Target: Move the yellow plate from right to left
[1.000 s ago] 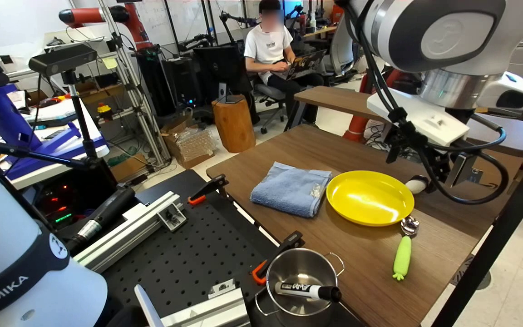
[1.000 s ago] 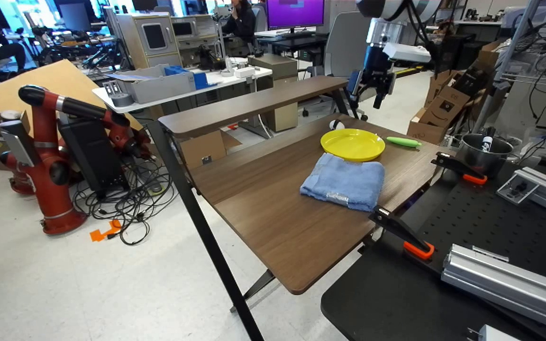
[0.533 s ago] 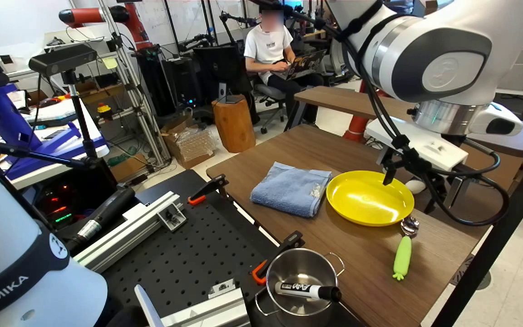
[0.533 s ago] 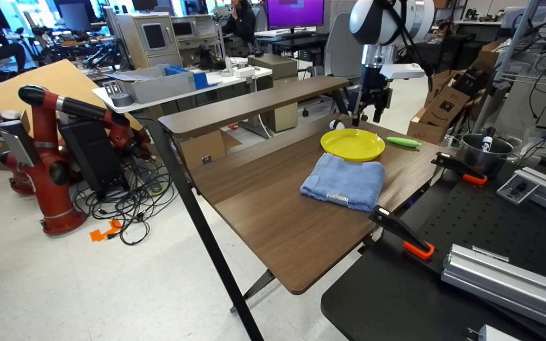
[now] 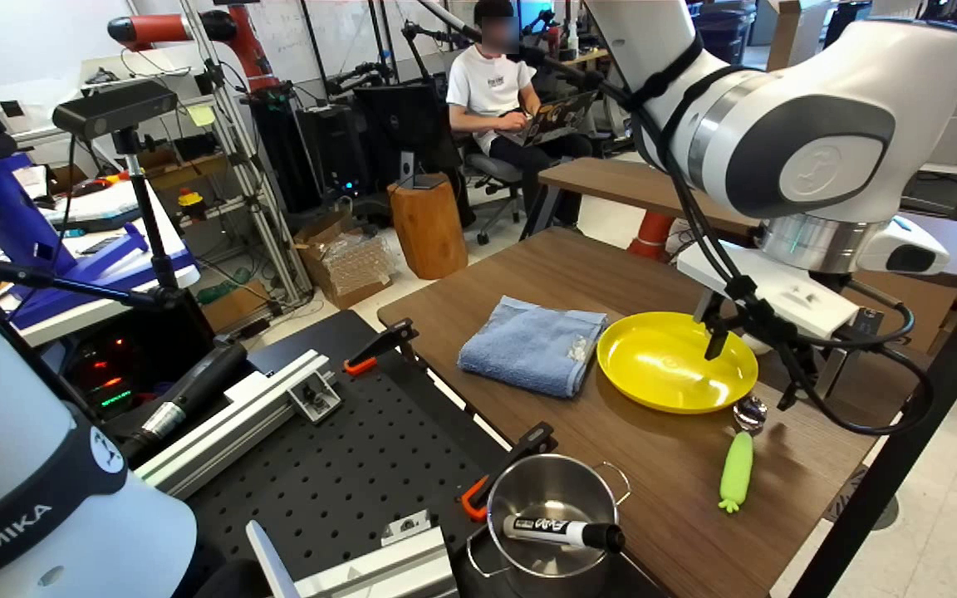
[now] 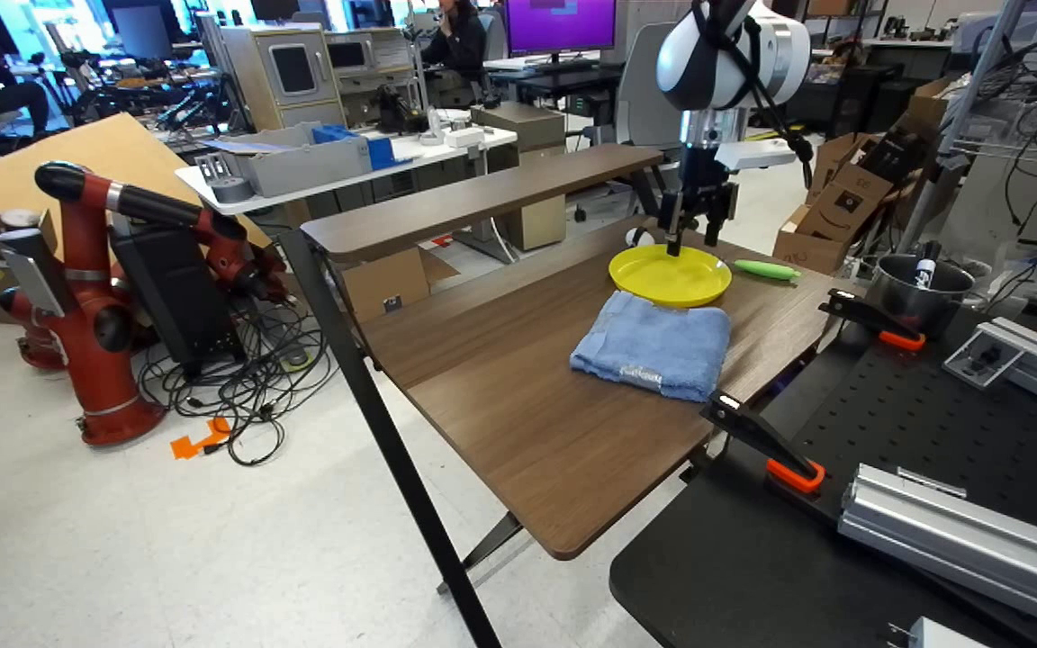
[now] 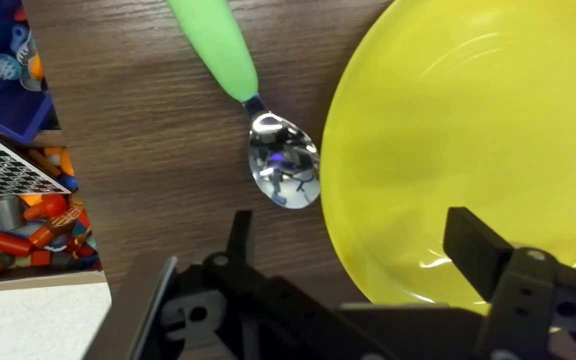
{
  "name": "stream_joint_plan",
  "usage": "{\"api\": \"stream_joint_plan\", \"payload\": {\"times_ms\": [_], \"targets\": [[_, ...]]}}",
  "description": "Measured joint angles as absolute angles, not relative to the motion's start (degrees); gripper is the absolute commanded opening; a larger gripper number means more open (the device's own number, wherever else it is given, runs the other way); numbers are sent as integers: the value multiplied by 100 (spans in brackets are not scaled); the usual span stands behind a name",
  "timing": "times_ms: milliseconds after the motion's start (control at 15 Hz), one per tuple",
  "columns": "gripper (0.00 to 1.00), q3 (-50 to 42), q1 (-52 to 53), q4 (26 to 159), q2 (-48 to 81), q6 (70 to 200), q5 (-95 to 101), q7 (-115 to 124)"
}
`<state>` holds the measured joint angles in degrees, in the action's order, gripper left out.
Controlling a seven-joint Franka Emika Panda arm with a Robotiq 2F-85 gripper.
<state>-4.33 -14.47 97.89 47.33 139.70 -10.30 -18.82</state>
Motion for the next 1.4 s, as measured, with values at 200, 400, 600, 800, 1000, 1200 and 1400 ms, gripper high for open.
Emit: {"api": "stream_joint_plan", "payload": {"times_ms": [200, 400, 600, 800, 1000, 1200, 1400], "targets": [[42, -431, -1447, 9668, 4846, 13970, -1028, -1882], [19, -426, -1447, 9612, 4864, 13970, -1024, -1882], [1, -425, -1447, 9582, 4865, 13970, -1023, -1882], [0, -423, -1448, 9561, 4863, 13969, -1023, -1882], [0, -387, -1476, 9521, 4861, 13966, -1023, -1883], [1, -294, -1552, 9492, 4860, 13964, -1024, -1895], [1, -196, -1615, 9488, 4829, 13964, -1024, -1933]]}}
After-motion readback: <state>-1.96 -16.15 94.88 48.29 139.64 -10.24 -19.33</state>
